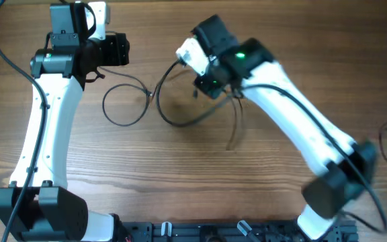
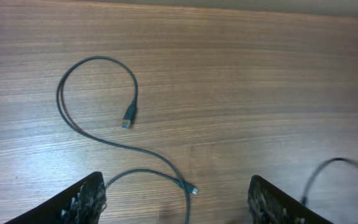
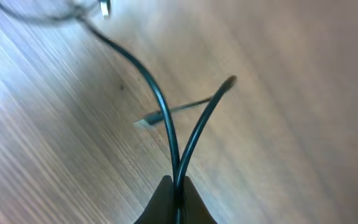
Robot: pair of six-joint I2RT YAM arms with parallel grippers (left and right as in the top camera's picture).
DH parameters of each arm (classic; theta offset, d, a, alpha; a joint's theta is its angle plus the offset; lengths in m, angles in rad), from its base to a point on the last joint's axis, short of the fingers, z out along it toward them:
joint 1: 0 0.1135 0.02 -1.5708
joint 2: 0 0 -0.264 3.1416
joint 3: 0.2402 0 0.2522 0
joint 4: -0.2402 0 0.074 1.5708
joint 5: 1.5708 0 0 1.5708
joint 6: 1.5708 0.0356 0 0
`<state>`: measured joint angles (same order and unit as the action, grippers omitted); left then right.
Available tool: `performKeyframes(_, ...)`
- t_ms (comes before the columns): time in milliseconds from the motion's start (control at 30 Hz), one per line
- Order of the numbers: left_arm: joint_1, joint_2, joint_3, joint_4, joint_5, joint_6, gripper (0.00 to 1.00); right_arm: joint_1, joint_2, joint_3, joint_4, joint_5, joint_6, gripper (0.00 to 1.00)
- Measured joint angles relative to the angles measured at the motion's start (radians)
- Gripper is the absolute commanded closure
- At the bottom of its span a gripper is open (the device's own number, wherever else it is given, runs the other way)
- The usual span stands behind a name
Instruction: Untangle cables
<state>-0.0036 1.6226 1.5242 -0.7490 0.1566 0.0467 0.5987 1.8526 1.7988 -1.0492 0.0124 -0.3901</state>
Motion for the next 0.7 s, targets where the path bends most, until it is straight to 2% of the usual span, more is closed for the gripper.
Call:
performKeyframes(167, -0.001, 0.0, 0.0, -0.041, 0.016, 0.0, 0.25, -0.041, -0.269, 0.012, -0.041, 0.0, 0.019, 0.96)
performKeyframes(267, -0.001, 0.0, 0.0, -0.071, 0.021, 0.0, 0.25, -0.166, -0.361, 0.015, -0.084, 0.0, 0.065, 0.96)
performKeyframes(567, -0.001, 0.0, 0.0, -0.073, 0.119, 0.0, 0.22, -0.727, -0.337, 0.016, -0.047, -0.118, 0.233, 0.96)
performKeyframes(700, -0.014, 0.0, 0.0, -0.07, 0.176, 0.0, 0.22, -0.864, -0.232, 0.016, 0.051, -0.128, 0.308, 0.96)
